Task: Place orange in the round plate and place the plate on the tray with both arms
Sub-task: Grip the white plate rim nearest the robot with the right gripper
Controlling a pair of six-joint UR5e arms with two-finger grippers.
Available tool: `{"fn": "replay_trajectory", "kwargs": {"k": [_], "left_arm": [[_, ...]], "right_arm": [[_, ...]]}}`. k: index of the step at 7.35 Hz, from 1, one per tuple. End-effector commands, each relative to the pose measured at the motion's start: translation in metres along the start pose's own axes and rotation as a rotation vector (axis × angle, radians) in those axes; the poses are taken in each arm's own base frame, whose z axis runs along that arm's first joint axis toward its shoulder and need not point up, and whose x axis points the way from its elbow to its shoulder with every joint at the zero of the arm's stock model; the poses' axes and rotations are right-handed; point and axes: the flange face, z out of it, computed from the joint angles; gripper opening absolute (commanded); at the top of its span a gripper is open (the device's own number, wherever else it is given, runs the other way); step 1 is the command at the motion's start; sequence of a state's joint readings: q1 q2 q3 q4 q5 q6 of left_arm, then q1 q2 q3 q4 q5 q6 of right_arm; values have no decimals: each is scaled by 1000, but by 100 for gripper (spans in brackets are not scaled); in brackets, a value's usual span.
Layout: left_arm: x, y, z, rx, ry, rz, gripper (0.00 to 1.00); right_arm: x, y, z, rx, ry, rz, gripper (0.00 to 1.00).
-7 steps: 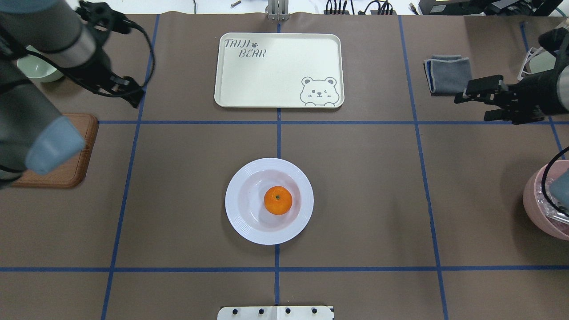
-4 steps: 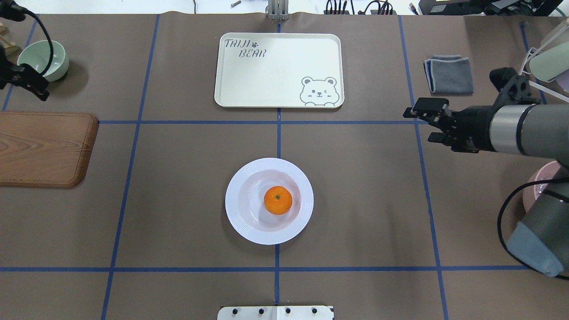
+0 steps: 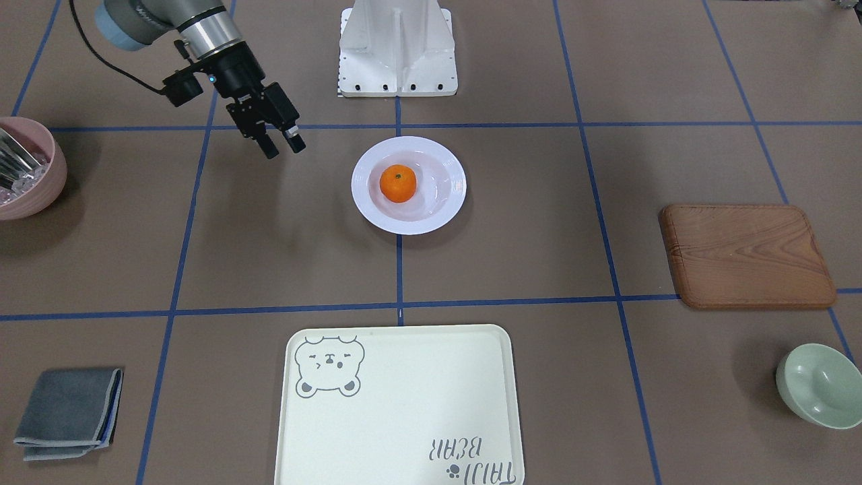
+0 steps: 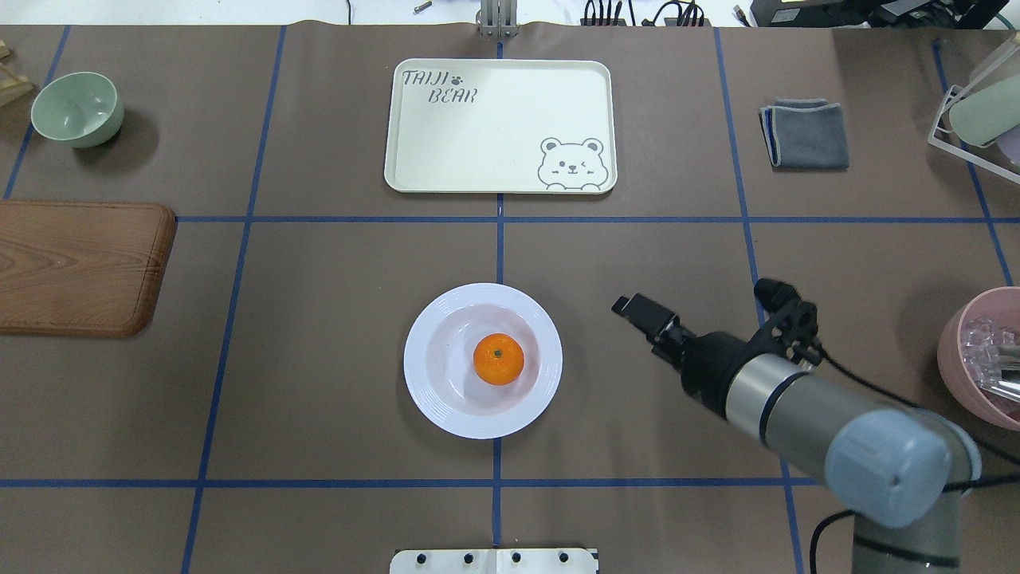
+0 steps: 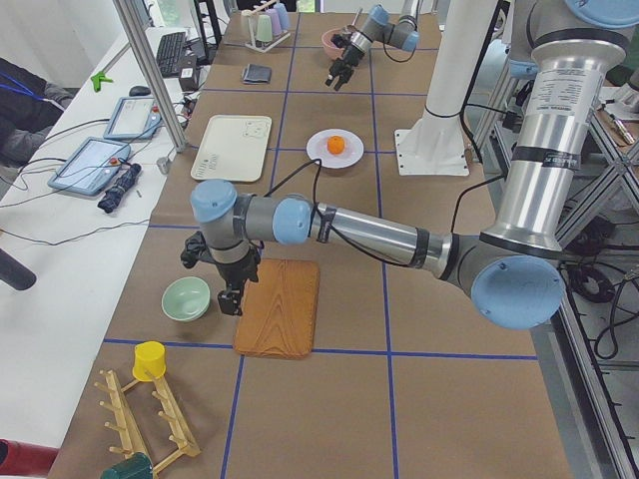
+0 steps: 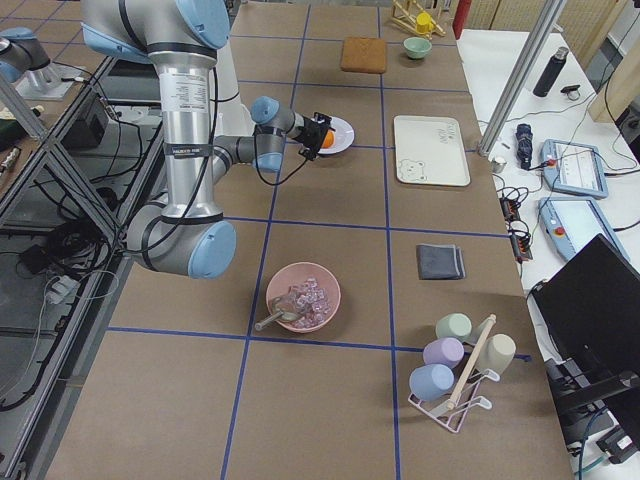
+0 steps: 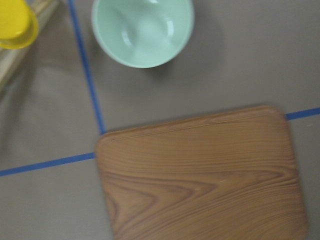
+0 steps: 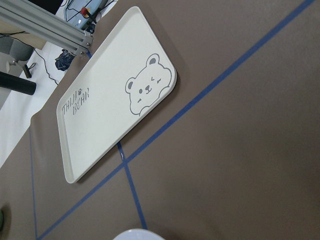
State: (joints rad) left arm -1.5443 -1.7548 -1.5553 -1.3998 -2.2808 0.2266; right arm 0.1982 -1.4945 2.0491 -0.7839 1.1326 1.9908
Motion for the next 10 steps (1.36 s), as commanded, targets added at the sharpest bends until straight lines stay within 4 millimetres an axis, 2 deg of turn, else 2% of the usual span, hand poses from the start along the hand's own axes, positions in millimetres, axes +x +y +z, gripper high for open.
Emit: {"fn": "replay_trajectory", "kwargs": {"k": [1, 2, 3, 6, 8, 10], "left_arm": [[-44, 25, 8, -15, 26, -5, 99], [-47, 31, 13, -22, 30, -12, 99], [-49, 36, 17, -27, 32, -16, 99], [-49, 37, 18, -27, 33, -17, 99], [-52, 46, 24, -32, 37, -21, 99], [-52, 46, 24, -31, 36, -20, 99]], "right_arm": [[17, 85, 11, 21, -36, 38, 94], [22, 102, 32, 33, -27, 37, 84], [23, 114, 37, 28, -25, 59, 54], [44, 127, 53, 34, 13, 35, 44], [53, 128, 61, 41, 32, 18, 41], [43, 133, 63, 41, 30, 21, 42]]}}
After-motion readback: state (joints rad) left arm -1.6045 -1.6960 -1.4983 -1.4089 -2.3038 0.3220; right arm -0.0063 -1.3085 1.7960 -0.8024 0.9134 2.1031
